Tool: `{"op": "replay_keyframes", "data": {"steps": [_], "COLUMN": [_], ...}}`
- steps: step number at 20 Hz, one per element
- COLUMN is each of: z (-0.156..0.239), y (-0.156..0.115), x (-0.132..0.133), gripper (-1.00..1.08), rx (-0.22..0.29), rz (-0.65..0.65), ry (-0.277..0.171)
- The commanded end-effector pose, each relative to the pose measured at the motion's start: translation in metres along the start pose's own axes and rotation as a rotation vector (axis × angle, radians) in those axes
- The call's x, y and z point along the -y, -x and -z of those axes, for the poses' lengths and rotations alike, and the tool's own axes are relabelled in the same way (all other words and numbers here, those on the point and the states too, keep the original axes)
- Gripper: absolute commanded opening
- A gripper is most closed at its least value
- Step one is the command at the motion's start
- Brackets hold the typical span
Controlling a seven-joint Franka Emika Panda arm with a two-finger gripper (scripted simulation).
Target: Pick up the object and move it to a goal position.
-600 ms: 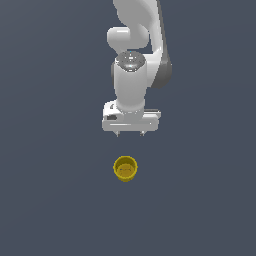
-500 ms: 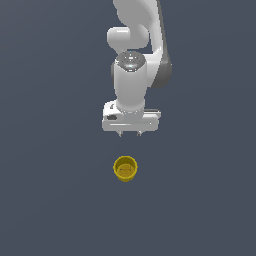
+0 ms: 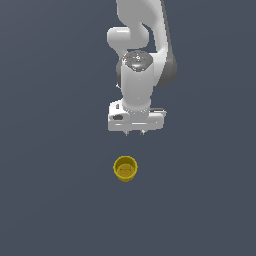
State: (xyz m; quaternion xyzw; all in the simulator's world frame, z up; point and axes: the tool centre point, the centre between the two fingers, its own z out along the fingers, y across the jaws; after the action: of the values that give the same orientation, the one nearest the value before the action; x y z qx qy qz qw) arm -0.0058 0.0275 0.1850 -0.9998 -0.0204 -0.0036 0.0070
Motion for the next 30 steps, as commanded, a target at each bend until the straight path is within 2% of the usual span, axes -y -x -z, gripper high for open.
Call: {"op": "replay_keyframes", "data": {"steps": [1, 13, 21, 30], "z": [0.000, -0.008, -0.019, -0.036], "y": [-0.001, -0.023, -0.051, -0.082], "x": [0.000, -0.006, -0.013, -0.021], "gripper": [0.28, 0.28, 0.28, 0.28], "rx": [0.001, 0.018, 0.038, 0.050], "rz": [-0.005, -0.138, -0.322, -0.546], "ry": [0.000, 0.015, 0.047, 0.102]}}
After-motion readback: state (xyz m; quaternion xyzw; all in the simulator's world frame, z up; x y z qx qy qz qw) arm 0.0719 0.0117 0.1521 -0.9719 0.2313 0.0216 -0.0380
